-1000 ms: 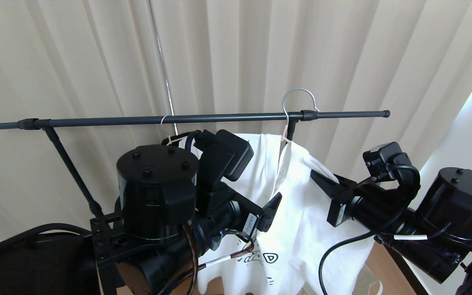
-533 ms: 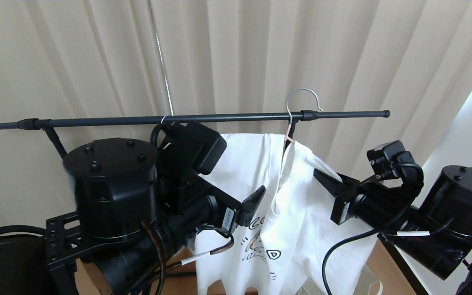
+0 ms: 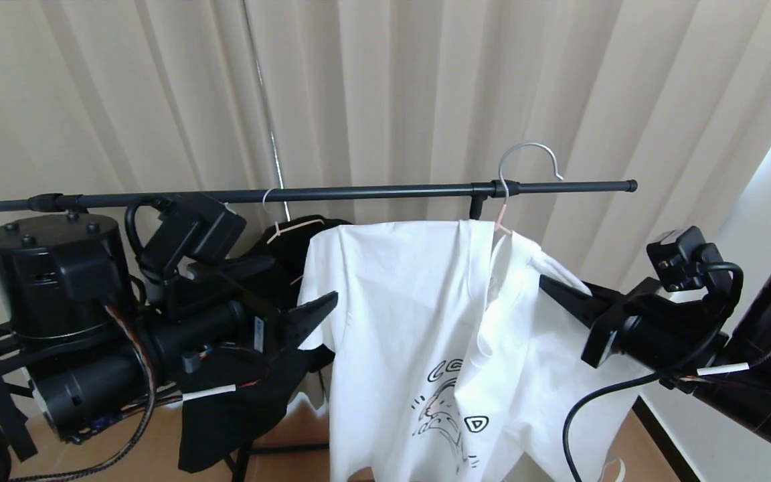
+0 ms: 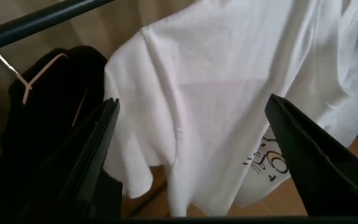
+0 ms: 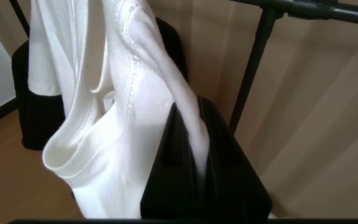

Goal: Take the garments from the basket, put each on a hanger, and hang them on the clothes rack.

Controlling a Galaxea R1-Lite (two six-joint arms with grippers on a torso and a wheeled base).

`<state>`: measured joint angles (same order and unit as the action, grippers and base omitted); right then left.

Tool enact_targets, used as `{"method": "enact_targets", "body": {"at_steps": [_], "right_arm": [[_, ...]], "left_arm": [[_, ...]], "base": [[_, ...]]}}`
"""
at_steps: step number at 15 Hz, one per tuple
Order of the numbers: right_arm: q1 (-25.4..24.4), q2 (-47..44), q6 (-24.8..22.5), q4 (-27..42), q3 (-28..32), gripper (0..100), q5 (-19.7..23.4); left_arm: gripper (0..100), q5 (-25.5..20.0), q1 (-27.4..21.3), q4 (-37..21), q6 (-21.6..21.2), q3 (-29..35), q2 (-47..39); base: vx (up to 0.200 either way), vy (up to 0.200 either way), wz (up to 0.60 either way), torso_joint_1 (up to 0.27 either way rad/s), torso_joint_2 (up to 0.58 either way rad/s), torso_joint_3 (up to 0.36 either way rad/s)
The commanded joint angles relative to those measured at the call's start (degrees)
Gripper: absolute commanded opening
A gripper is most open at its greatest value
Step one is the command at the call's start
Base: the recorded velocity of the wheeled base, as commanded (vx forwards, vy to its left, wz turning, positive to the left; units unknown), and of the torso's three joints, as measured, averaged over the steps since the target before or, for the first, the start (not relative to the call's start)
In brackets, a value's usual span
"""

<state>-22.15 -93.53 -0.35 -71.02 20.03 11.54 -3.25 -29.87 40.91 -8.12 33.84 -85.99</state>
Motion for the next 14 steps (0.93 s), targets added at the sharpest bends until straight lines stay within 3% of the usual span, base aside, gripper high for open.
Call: {"method": "enact_targets", "body": {"at_steps": [1, 4, 9, 10, 14], "right_arm": [[2.64, 1.68, -0.96, 0.01, -0.96, 0, 3.40], [3.52, 2.21, -3.69, 0.01, -2.63, 0, 6.30], [3.52, 3.53, -3.78, 0.01, -2.63, 0, 6.39], [3.52, 3.53, -3.78, 0.01, -2.63, 0, 6.39], [4.04, 3.09, -3.78, 0.01, -2.19, 0, 6.30]], "left_arm": [[100, -4.39, 7.10, 0.13, 0.12, -1.59, -1.90], [100, -4.83, 8.60, 0.66, 0.12, -0.71, -8.14], [100, -4.22, 8.42, 9.45, 0.38, -0.71, -17.02], [0, -3.51, 8.33, 9.45, 0.30, -0.71, -17.45], [0, -3.16, 8.51, 9.80, 0.30, -1.85, -15.96]], "base": [[0.000, 0.000, 0.00, 0.000, 0.00, 0.000], [0.000, 0.000, 0.00, 0.000, 0.00, 0.000], [0.000, 0.000, 0.00, 0.000, 0.00, 0.000], [0.000, 0.000, 0.00, 0.000, 0.00, 0.000], [0.000, 0.000, 0.00, 0.000, 0.00, 0.000]]}}
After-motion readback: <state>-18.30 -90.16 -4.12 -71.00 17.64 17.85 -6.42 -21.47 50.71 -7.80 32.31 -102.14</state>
